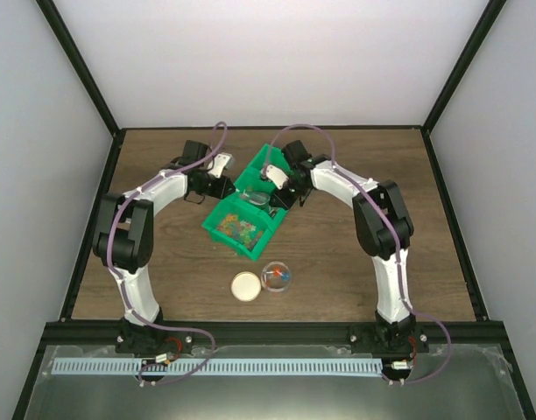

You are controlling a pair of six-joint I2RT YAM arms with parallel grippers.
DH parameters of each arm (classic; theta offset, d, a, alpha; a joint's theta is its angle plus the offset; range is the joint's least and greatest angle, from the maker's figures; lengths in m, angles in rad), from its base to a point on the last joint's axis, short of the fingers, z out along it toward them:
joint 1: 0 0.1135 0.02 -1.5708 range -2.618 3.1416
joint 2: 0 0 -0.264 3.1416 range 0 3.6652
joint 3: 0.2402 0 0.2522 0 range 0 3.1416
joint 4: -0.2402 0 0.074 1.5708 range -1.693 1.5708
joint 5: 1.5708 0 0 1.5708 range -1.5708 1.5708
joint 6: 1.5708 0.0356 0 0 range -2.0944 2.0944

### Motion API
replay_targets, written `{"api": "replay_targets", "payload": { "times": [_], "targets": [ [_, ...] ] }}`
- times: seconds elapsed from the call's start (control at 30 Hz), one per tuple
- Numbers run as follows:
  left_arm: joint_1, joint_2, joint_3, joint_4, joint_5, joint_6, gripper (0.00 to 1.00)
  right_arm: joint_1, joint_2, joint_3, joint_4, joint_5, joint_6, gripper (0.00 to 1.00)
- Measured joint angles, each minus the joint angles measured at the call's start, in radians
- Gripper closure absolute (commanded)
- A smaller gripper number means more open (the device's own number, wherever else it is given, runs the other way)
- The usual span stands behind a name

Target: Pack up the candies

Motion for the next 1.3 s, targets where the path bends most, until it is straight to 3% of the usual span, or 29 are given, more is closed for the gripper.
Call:
{"api": "replay_targets", "payload": {
  "times": [0.33,0.77,1.3],
  "targets": [
    [0.004,0.029,0.045,-0.036,0.024,0.021,0.96,-0.068,-0.062,-0.249,0.323,-0.171,0.06,0.99],
    [0.008,0.05,0.08,-0.074,0.031,0.046,0.96,-0.097,-0.126,-0.435,0.613,-0.227,0.18,0.99],
    [0.014,0.07,0.116,-0.11,0.047,0.066,0.96,-0.109,-0.151,-0.499,0.702,-0.241,0.198,0.99]
  ]
}}
